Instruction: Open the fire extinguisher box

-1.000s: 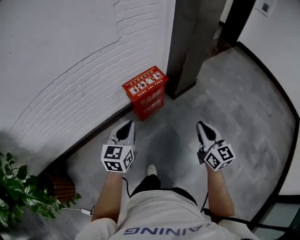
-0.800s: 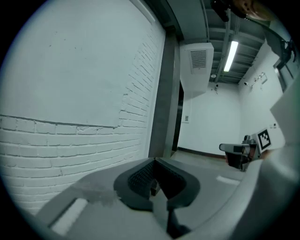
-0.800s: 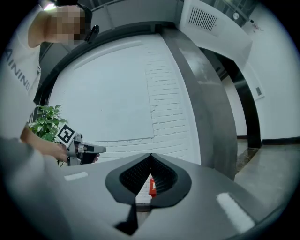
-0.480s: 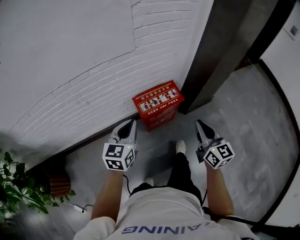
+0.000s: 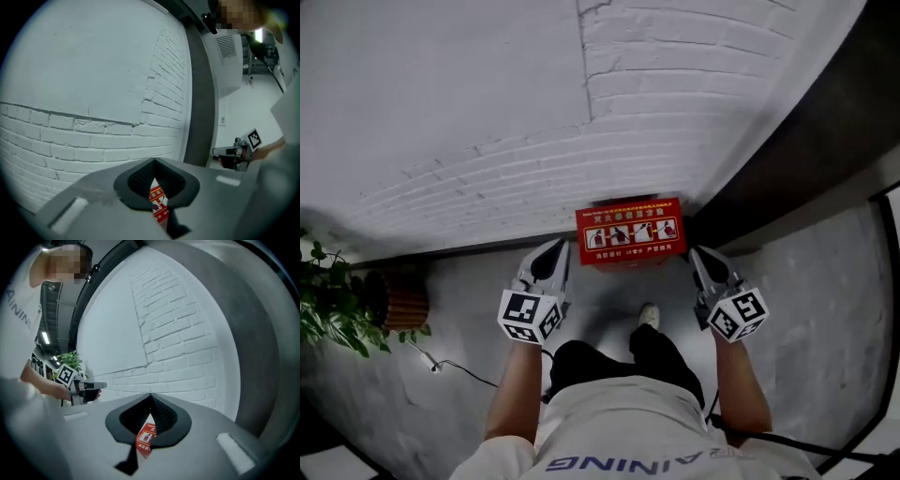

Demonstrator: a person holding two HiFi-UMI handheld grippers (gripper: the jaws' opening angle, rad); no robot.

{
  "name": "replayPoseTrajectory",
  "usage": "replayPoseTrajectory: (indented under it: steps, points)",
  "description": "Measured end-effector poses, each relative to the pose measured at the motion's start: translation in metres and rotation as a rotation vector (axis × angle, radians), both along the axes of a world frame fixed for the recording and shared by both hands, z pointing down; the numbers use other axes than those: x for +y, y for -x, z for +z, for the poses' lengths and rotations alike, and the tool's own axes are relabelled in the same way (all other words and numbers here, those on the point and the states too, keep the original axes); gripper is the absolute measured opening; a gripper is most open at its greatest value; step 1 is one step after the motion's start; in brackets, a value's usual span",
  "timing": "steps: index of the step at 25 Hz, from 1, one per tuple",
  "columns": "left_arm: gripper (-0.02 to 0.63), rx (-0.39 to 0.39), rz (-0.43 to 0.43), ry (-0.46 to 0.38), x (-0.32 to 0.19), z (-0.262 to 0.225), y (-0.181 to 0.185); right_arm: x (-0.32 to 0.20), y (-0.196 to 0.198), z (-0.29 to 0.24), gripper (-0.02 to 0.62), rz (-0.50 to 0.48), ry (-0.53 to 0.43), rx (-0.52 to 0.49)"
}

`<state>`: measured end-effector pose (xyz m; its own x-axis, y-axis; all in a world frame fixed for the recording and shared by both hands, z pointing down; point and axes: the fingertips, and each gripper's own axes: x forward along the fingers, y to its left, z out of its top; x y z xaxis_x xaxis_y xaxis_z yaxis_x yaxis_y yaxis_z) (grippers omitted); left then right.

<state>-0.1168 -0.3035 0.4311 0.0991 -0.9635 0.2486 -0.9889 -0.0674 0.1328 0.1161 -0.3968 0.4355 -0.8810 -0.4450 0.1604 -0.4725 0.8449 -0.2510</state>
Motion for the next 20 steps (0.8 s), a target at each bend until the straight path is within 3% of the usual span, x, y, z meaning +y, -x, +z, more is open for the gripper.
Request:
replayPoseTrajectory:
  steps: [5, 9, 14, 17, 18, 20]
  points:
    - [0.006, -0.015, -0.126, 0.043, -0.020, 0.029, 0.005, -0.044, 0.006, 0.029, 0.005, -0.085, 0.051, -0.003]
    - [0.005, -0.024, -0.169, 0.082, -0.024, 0.065, 0.008, -0.056, 0.013, 0.050, 0.005, -0.125, 0.068, -0.010]
    - [0.006, 0.022, -0.167, 0.122, -0.010, 0.132, 0.013, -0.057, 0.017, 0.100, 0.005, -0.125, 0.094, -0.015]
    - [0.009, 0.001, -0.149, 0.150, 0.002, 0.179, 0.012, -0.053, 0.013, 0.143, 0.005, -0.117, 0.113, 0.005]
    - [0.047, -0.009, -0.141, 0.156, 0.003, 0.194, 0.012, -0.051, 0.012, 0.159, 0.005, -0.113, 0.119, 0.013]
    - [0.058, -0.024, -0.139, 0.156, 0.004, 0.222, 0.011, -0.046, 0.010, 0.188, 0.005, -0.110, 0.125, 0.028]
